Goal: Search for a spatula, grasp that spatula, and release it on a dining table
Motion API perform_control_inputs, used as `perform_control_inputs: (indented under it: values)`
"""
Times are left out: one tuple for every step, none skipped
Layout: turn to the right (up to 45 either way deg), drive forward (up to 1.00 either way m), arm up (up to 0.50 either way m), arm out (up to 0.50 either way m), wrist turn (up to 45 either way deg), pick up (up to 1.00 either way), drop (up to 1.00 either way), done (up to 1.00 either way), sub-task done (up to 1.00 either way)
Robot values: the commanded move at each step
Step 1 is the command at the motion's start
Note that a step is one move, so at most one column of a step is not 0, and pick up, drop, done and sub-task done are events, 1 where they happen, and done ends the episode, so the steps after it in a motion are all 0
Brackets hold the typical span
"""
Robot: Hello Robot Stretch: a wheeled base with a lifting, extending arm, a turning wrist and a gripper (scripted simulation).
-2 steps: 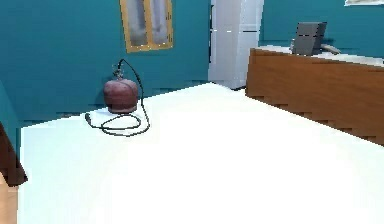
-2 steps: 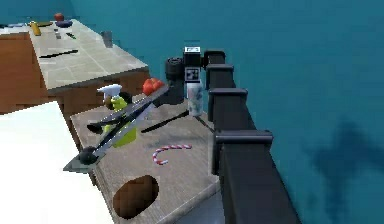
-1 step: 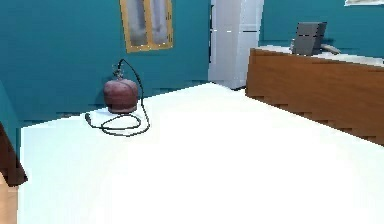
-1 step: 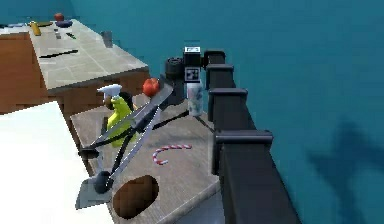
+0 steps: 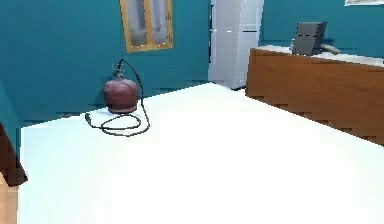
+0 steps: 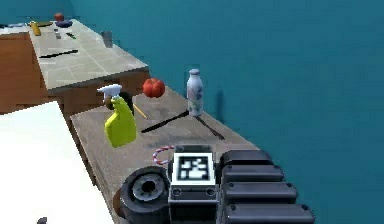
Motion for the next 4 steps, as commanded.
perform_control_inputs:
  values:
    - [-15.0,0.00,0.00,0.00,0.0,0.00,0.00,0.00,0.00]
    - [0.0,0.35,0.00,0.00,0.0,0.00,0.00,0.00,0.00]
    - [-27.0,0.00,0.00,0.00,0.0,0.00,0.00,0.00,0.00]
    - [0.0,1.00,0.00,0.00,0.0,0.00,0.00,0.00,0.00]
